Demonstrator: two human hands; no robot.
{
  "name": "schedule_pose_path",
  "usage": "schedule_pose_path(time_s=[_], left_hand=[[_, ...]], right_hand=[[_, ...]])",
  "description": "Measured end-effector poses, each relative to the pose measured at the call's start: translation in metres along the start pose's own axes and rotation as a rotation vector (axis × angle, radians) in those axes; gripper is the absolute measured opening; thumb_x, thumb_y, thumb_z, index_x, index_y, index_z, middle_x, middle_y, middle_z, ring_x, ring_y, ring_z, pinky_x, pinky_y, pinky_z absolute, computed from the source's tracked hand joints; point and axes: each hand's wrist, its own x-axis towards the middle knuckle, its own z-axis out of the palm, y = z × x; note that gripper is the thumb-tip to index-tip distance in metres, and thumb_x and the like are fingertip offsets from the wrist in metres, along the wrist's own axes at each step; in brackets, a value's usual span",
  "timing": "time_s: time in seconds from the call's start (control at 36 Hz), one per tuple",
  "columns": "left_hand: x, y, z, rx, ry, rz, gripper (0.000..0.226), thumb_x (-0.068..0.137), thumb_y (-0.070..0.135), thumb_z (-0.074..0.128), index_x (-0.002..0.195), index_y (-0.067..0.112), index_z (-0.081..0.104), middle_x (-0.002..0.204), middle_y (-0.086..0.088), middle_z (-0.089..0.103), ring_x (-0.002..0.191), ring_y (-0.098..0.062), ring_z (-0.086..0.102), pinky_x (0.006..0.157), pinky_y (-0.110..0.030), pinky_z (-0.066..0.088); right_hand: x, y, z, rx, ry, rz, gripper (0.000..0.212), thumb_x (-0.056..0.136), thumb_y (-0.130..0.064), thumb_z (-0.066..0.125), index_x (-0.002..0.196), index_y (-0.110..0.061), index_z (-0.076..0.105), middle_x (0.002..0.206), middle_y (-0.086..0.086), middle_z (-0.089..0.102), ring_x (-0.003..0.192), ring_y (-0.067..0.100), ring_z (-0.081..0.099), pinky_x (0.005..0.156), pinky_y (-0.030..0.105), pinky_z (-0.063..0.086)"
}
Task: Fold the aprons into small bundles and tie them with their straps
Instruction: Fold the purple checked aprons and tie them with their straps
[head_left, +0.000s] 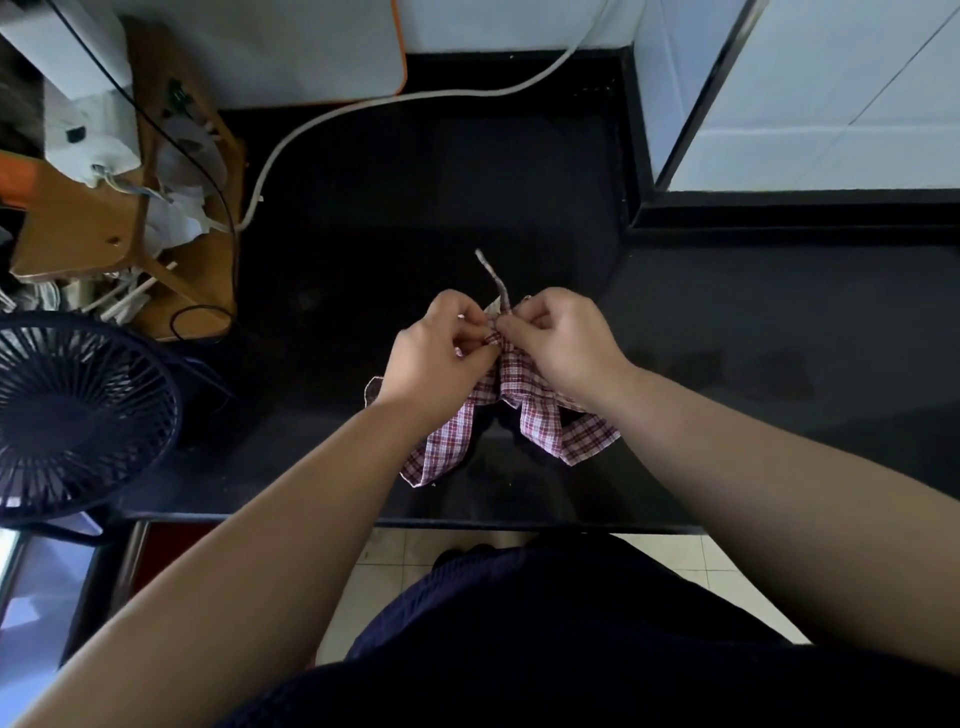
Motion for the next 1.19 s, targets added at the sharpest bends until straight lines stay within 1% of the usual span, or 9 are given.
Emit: schedule_pose_path(time_s=[0.06,0.14,0.25,0.33,0.56,0.69,0.86,0.97,1.19], left_hand=[[-0.001,0.000,0.003,0.038,0.025,0.047,0.023,0.085,0.017,0.070,0.097,0.022,0.051,0.082,0.017,0.062,0.080,0.004,0.060,0.069,-0.010,0.045],[0.000,0.001,0.005,0.055,0.071,0.076,0.023,0.084,0.016,0.071,0.095,0.022,0.051,0.079,0.018,0.060,0.074,0.008,0.057,0.067,-0.006,0.043],[0.002,0.001,0.005,0.029,0.110,0.070,0.025,0.082,0.014,0.072,0.093,0.022,0.051,0.077,0.019,0.060,0.071,0.012,0.057,0.064,-0.002,0.043],[0.005,0.001,0.005,0.008,0.110,0.057,0.026,0.081,0.013,0.073,0.094,0.022,0.052,0.080,0.017,0.062,0.073,0.010,0.058,0.065,-0.002,0.044],[0.006,-0.002,0.006,0.030,0.066,0.035,0.019,0.085,0.011,0.066,0.094,0.021,0.054,0.083,0.016,0.060,0.078,0.004,0.058,0.064,-0.003,0.044],[0.005,-0.002,0.012,0.065,0.131,0.100,0.013,0.084,0.003,0.066,0.091,0.014,0.067,0.087,0.016,0.057,0.077,0.002,0.055,0.069,-0.003,0.043],[-0.007,-0.009,0.023,0.088,0.239,0.226,0.020,0.084,0.009,0.073,0.104,0.007,0.075,0.103,0.004,0.063,0.092,-0.004,0.057,0.083,0.000,0.041],[-0.007,-0.008,0.027,0.055,0.291,0.232,0.016,0.081,0.012,0.076,0.096,0.007,0.077,0.094,0.008,0.062,0.087,-0.006,0.061,0.080,-0.007,0.048],[-0.004,-0.006,0.036,0.100,0.363,0.187,0.011,0.083,0.015,0.074,0.086,0.005,0.075,0.094,-0.001,0.063,0.081,-0.009,0.057,0.071,-0.012,0.046]], right_hand=[[0.003,-0.002,0.000,0.109,0.021,0.093,0.021,0.089,-0.020,0.067,0.092,0.000,0.067,0.078,0.002,0.063,0.063,0.006,0.056,0.056,0.014,0.040],[0.003,-0.004,-0.004,-0.222,-0.055,-0.095,0.024,0.096,-0.023,0.056,0.101,-0.004,0.070,0.087,0.003,0.064,0.076,0.010,0.056,0.058,0.008,0.038],[0.004,-0.005,-0.012,-0.540,-0.261,-0.237,0.031,0.102,-0.022,0.042,0.109,-0.004,0.066,0.102,0.012,0.063,0.093,0.024,0.058,0.079,0.033,0.046],[0.001,-0.005,-0.015,-0.608,-0.321,-0.264,0.028,0.099,-0.021,0.047,0.118,-0.008,0.063,0.112,0.011,0.060,0.103,0.024,0.055,0.088,0.034,0.045],[0.001,-0.010,-0.016,-0.245,-0.348,0.031,0.025,0.100,-0.022,0.048,0.122,-0.016,0.058,0.106,-0.006,0.054,0.092,0.007,0.051,0.064,0.009,0.036],[0.017,-0.019,-0.027,-0.211,-0.505,0.236,0.009,0.096,-0.023,0.055,0.102,-0.026,0.062,0.115,-0.002,0.060,0.108,0.016,0.052,0.081,0.029,0.042],[0.020,-0.018,-0.025,-0.123,-0.458,0.365,0.012,0.097,-0.024,0.054,0.107,-0.023,0.062,0.125,0.000,0.058,0.116,0.017,0.050,0.080,0.031,0.041],[0.022,-0.019,-0.024,-0.070,-0.429,0.416,0.025,0.099,-0.023,0.050,0.122,-0.015,0.059,0.114,-0.001,0.055,0.106,0.016,0.048,0.081,0.031,0.040],[0.026,-0.019,-0.018,-0.065,-0.383,0.469,0.019,0.099,-0.015,0.047,0.108,-0.011,0.063,0.086,0.001,0.058,0.081,0.015,0.051,0.065,0.026,0.040]])
